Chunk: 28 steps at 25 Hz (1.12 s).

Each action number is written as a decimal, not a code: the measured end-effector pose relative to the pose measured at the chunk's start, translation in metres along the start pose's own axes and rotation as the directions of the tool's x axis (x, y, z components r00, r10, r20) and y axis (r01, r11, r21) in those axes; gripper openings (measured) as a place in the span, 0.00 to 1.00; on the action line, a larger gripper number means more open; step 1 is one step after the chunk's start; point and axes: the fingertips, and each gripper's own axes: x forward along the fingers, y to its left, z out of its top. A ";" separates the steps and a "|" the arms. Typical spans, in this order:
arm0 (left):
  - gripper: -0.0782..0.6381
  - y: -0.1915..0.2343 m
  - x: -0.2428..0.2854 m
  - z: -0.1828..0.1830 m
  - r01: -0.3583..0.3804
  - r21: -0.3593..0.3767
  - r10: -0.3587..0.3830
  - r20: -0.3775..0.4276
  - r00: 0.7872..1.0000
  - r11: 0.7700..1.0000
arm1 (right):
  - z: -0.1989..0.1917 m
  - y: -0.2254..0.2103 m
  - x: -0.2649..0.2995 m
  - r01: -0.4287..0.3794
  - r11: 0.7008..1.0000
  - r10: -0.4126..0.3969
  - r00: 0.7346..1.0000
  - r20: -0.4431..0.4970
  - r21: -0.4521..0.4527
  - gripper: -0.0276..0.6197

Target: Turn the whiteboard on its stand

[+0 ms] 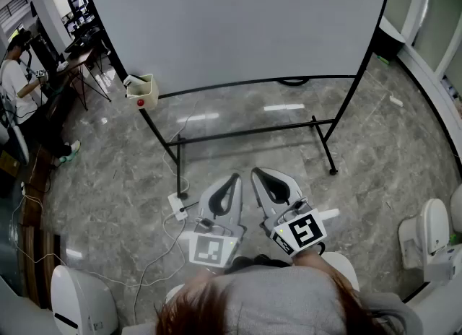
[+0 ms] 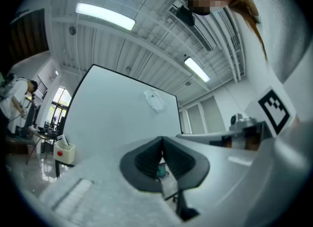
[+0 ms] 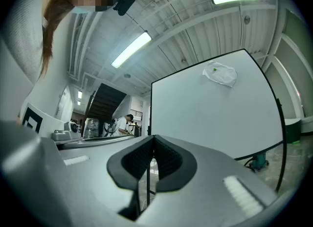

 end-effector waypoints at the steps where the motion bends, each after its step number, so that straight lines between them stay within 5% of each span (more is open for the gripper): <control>1: 0.10 -0.001 -0.001 -0.001 0.000 0.000 0.000 -0.002 1.000 1.000 | 0.000 0.000 -0.002 0.002 1.000 -0.002 1.000 -0.001 0.001 0.05; 28: 0.10 -0.021 0.042 -0.036 -0.044 -0.036 0.043 -0.034 0.998 0.998 | -0.018 -0.048 -0.014 -0.076 0.997 0.076 0.997 -0.003 0.013 0.03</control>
